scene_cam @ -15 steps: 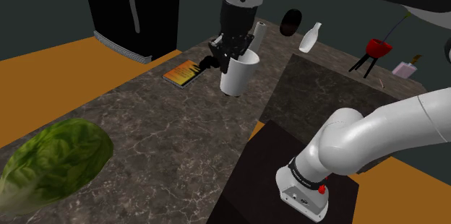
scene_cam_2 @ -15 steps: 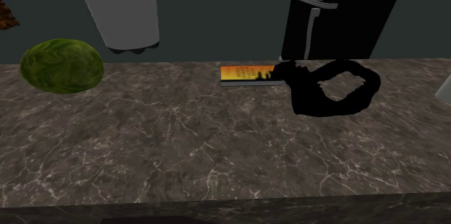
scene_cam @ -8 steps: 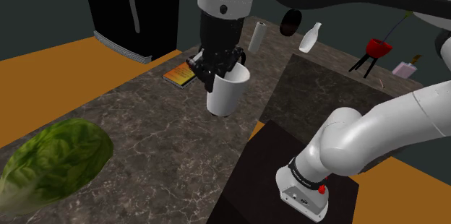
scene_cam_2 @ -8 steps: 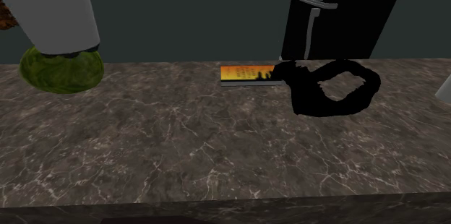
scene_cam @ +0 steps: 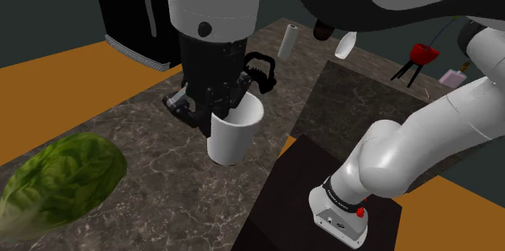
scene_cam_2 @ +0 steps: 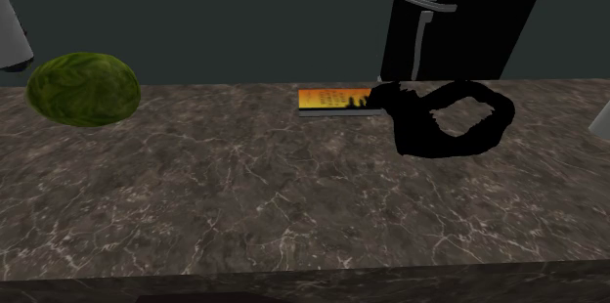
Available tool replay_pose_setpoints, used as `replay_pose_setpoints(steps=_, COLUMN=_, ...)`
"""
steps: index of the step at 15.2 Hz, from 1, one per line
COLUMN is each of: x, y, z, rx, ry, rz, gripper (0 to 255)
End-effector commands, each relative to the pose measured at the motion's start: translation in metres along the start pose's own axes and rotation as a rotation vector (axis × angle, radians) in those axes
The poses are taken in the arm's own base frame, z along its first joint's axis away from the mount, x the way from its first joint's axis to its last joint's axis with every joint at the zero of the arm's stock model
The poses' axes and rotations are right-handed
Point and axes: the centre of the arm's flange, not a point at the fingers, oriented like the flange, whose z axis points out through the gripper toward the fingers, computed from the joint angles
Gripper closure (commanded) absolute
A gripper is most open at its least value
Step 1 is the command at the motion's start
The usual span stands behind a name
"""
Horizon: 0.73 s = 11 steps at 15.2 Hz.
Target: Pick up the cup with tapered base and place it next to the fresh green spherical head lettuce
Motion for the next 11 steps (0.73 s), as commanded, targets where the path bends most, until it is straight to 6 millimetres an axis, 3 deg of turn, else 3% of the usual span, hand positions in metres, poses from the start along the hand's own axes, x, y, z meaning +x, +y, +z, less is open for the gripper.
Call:
replay_pose_setpoints(steps=1, x=-0.009, y=-0.024, z=0.000, rx=0.001, ry=0.000, rz=0.002, gripper=255)
replay_pose_setpoints(steps=11, x=-0.064, y=-0.141, z=-0.009, rx=0.001, ry=0.000, rz=0.002, gripper=255)
